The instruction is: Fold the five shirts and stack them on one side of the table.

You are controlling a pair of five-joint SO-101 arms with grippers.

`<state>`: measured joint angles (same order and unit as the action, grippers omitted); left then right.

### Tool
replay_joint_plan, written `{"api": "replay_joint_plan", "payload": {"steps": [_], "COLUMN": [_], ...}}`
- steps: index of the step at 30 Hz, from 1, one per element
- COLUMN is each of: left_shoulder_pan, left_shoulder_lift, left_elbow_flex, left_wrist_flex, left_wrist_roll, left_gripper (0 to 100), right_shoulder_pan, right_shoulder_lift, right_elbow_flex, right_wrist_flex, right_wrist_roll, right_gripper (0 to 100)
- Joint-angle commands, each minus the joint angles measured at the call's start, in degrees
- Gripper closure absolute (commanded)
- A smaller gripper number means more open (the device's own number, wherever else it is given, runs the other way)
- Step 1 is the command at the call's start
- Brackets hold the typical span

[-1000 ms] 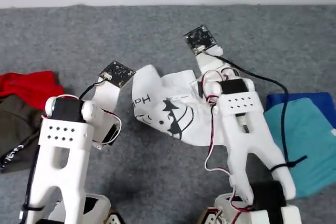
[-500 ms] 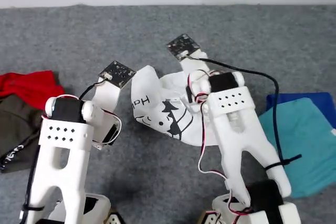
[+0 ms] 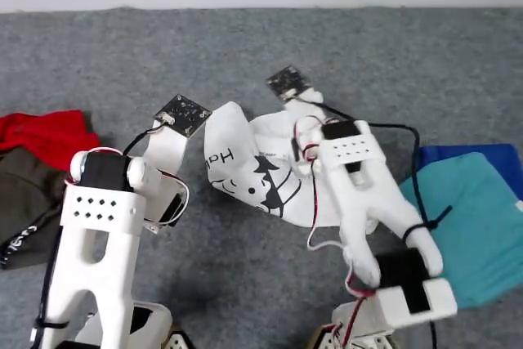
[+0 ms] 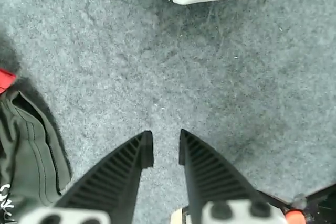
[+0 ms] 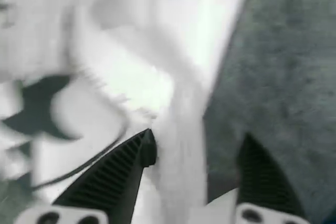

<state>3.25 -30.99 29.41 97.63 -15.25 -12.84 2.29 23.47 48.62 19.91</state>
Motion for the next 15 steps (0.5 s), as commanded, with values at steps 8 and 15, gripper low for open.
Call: {"api": "replay_joint_plan", "payload": {"steps": [8,15], "left_shoulder_pan": [0.1,0.3], "left_shoulder_lift": [-2.4,-10.2], "left_elbow_flex": [-16.7,-9.4], "left_wrist_flex": [3.0,2.7], "left_wrist_roll": [0.1,-0.2], "left_gripper": [91,91], "right_shoulder_pan": [10.9,4.2], "right_shoulder_lift": [0.4,-1.4], "right_elbow_flex": [-10.7,-24.9], "right_wrist_flex": [4.1,20.5], "right_wrist_roll": [0.2,-0.1], "right_gripper": [98.7,98.9]}}
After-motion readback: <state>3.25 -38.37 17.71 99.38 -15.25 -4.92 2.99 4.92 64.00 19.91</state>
